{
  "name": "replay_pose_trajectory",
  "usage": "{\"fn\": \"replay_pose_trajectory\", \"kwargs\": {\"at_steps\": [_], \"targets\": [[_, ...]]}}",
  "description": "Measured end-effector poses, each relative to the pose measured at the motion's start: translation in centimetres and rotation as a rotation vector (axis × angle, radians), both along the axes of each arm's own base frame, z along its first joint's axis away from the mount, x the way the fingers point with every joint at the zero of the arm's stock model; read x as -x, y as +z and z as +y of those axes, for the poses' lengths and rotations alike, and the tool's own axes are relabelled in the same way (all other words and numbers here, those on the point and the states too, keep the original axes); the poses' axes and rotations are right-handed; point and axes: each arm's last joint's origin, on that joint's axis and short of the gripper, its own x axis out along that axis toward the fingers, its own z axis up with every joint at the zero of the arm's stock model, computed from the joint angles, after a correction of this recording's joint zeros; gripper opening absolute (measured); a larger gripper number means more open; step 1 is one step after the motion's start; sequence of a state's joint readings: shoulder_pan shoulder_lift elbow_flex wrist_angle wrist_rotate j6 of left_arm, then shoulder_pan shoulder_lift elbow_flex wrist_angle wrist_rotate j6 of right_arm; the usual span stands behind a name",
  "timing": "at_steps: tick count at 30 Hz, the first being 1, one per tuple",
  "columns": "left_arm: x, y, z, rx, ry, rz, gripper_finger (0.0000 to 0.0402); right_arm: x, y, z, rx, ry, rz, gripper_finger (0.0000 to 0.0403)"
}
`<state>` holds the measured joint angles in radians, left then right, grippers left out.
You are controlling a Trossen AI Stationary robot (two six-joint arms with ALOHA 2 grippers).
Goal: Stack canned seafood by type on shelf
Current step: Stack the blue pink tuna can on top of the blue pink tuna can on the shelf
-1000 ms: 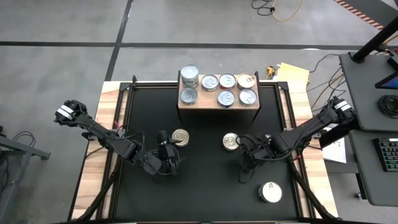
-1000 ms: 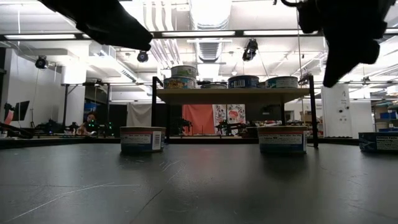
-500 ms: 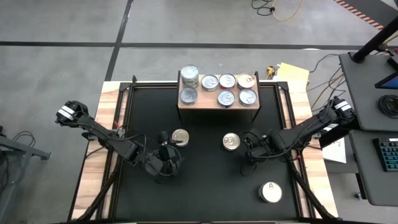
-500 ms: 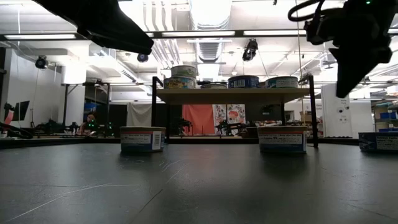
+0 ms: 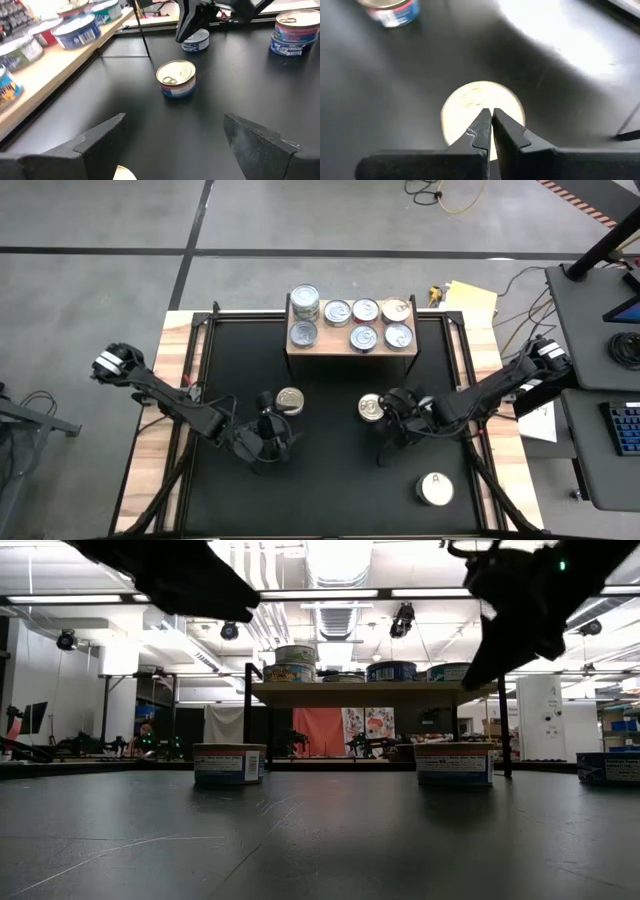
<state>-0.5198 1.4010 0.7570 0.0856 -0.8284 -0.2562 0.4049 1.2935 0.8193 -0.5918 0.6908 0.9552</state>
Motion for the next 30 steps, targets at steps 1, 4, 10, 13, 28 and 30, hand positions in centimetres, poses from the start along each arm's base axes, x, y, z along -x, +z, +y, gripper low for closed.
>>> {"fn": "replay_pose_trajectory", "kwargs": {"at_steps": [1, 4, 10, 13, 28, 30], "targets": [[-0.1, -0.2, 0.0, 0.010, 0.006, 0.001, 0.0315, 0.1, -0.5, -0.1, 0.019, -0.025, -0.010, 0.0009], [-0.2, -0.7, -0.2, 0.037, 0.018, 0.002, 0.0315, 0.1, -1.8, -0.2, 0.027, -0.063, -0.031, 0.0009], [-0.5, -1.4, -0.4, 0.038, 0.011, 0.026, 0.0315, -0.5, -3.9, 0.0, 0.023, -0.116, -0.001, 0.0009], [-0.6, -1.7, -0.4, 0.036, 0.010, 0.033, 0.0315, -1.0, -5.1, 0.2, 0.012, -0.149, 0.001, 0.0009], [-0.7, -1.9, -0.6, 0.113, -0.012, 0.032, 0.0315, -4.4, -7.2, 1.0, -0.049, -0.056, -0.108, 0.0009], [-0.7, -1.9, -0.6, 0.100, -0.019, 0.037, 0.0315, -4.7, -7.1, 1.1, -0.055, -0.032, -0.129, 0.0009]]}}
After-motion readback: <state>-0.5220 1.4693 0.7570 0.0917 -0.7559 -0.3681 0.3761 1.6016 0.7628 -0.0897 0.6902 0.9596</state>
